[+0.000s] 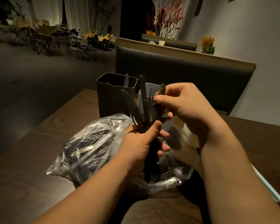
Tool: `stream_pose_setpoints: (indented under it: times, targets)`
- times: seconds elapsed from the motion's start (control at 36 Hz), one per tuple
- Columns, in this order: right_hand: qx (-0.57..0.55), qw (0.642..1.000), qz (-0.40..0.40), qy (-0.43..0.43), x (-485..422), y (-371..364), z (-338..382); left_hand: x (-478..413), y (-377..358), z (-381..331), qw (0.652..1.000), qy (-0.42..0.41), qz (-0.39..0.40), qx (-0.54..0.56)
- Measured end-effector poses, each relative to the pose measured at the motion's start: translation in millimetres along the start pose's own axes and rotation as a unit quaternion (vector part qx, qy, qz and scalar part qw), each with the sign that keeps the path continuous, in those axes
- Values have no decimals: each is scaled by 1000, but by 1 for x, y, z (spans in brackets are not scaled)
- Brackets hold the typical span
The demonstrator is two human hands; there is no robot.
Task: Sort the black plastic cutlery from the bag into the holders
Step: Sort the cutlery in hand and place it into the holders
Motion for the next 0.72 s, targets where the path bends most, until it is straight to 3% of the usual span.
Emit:
stream_pose_setpoints:
  times: [0.14,0.25,0.72]
  targets:
    - [-96,982,-160,-36,4,49,-15,0,-5,2,999,4,21,35]
    - [-90,968,-232,-43,10,79,-24,-2,-4,3,1000,6,19,10]
    - [-119,974,-180,-63,6,47,-29,-9,19,3,996,-27,-76,39]
Point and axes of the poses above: each hand's wrist, its own x-axis away from the middle knuckle, its own y-axis out of the back of the hand, z = x × y, the point moved 10 cm from there along -x, towards the middle knuckle, and after that the axes turned 5 degrees about x, right-handed, at the moved point
